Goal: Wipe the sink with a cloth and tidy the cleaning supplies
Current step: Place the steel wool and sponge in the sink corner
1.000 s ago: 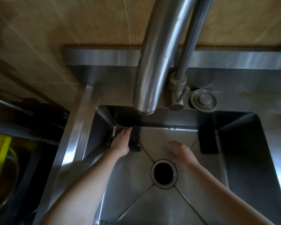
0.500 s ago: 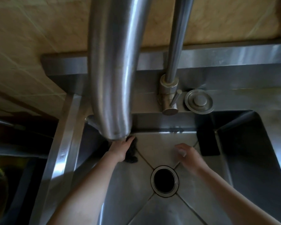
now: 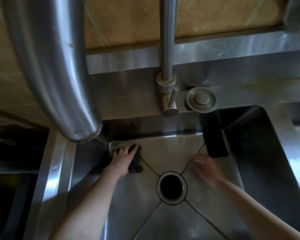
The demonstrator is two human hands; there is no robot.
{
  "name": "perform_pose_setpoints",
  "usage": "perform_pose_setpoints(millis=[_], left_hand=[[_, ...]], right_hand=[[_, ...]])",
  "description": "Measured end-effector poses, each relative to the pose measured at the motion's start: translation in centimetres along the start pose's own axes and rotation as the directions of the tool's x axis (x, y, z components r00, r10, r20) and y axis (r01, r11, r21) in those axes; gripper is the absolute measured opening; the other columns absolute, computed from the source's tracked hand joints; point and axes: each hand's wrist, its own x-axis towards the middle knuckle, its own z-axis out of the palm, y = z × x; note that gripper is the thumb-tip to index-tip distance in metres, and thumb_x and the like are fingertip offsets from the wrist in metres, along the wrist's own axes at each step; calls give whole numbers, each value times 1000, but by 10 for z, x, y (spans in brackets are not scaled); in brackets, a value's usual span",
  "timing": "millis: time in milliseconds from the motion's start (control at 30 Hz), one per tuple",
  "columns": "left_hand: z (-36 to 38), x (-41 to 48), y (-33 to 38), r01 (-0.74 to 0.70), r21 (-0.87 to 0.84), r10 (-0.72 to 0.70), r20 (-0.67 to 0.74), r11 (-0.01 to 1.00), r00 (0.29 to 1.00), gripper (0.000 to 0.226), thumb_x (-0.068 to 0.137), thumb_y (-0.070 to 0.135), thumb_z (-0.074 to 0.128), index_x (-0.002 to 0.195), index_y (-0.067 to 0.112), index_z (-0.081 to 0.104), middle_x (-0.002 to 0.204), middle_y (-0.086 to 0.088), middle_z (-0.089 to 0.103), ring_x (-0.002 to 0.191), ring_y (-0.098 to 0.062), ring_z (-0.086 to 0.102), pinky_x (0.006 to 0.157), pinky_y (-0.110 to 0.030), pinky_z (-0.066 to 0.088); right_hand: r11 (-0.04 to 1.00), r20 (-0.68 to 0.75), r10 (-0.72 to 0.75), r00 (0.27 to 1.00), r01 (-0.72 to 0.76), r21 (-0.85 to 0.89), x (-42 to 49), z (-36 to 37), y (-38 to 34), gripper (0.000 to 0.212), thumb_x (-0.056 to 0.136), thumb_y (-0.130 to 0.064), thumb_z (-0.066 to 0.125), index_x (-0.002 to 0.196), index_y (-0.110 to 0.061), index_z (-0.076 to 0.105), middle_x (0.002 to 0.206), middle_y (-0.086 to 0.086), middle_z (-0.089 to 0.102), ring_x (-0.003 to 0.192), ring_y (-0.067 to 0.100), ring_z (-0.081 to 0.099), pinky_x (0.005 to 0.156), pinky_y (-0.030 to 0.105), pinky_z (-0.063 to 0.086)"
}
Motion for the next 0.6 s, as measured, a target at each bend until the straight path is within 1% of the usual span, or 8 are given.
perform_pose_setpoints(millis=[133,200,267,333,400,500,600], left_hand=[[12,2,1,-23,8,23,-62,1000,998,105,74,27,70,149,26,-3,145,-10,23,128,-31,30,104,-43,28],[18,1,6,-16,-2,15,-93,1000,996,101,74,30,68,149,26,0,142,-9,27,125,-30,34,101,-43,31],[22,1,13,-4,-55,-4,-134,998,991,97,74,29,66,148,26,3,140,-8,32,123,-30,37,99,-44,33],[22,1,19,-1,-108,-18,-173,994,985,97,73,29,65,148,26,4,138,-7,36,121,-30,40,99,-45,34],[17,2,25,-4,-143,-24,-191,990,981,98,73,30,65,148,27,3,137,-7,36,122,-32,41,101,-47,33],[5,3,36,2,-161,-36,-213,987,976,100,73,32,65,148,28,-1,141,-8,34,126,-34,39,102,-48,31],[-5,4,47,-22,-163,-17,-231,986,973,100,72,33,65,148,28,0,142,-7,34,128,-32,37,103,-48,31]], right_hand=[[1000,-30,-12,999,12,-10,-2,-5,13,32,86,2,53,112,-13,65,108,8,69,101,23,65,92,37,50],[999,-66,-17,998,14,-36,-2,-11,18,31,85,1,54,108,-14,67,107,9,69,100,25,65,91,39,51],[993,-130,-2,991,-14,-118,0,-20,21,29,83,-3,56,107,-15,67,107,11,69,100,28,64,88,38,51],[971,-203,12,979,-60,-233,5,-29,21,29,82,-11,58,110,-18,65,109,11,66,100,31,62,85,37,52],[959,-245,17,969,-85,-271,12,-37,20,38,81,-18,60,120,-20,59,117,11,60,105,32,59,85,36,51],[938,-264,28,964,-116,-327,22,-42,20,53,84,-24,59,134,-22,46,136,11,45,120,32,48,97,38,44],[903,-278,-1,961,-119,-414,31,-40,19,57,86,-25,57,140,-23,38,148,13,26,132,34,35,107,41,34]])
